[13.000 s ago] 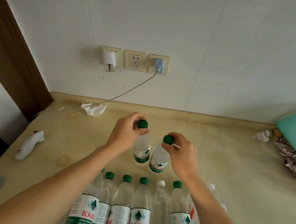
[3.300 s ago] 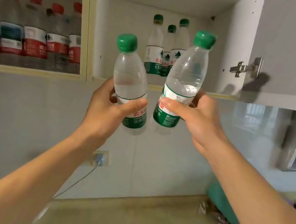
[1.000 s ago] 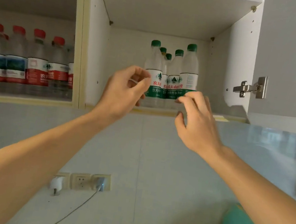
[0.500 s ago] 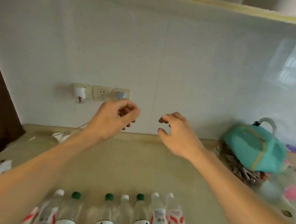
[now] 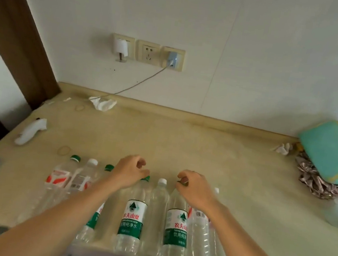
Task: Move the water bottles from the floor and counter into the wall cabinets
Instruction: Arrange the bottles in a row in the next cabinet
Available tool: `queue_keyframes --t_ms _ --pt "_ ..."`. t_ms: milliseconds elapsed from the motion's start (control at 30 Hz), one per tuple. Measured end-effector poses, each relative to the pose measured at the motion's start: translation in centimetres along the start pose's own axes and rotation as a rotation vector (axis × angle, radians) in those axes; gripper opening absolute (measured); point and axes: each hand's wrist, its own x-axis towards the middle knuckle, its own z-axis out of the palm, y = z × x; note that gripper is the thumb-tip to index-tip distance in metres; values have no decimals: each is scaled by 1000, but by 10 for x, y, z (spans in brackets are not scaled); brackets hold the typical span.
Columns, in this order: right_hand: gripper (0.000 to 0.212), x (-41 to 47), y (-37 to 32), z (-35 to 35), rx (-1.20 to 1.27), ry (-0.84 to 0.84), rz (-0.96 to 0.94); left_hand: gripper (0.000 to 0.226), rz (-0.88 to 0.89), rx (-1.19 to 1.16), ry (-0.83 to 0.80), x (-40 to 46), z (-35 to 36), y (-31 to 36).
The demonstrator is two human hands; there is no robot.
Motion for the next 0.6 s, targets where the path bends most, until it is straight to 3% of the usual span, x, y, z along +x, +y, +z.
queue_keyframes --t_ms 167,333,600 --pt "38 30 -2 21 49 -76 -17 49 -205 -31 -47 10 26 -25" --pt "43 63 -2 35 7 -198 -40 52 -285 -145 -81 14 47 -36" --pt "42 97 2 46 -31 -344 -22 30 -303 -215 -74 23 56 -35"
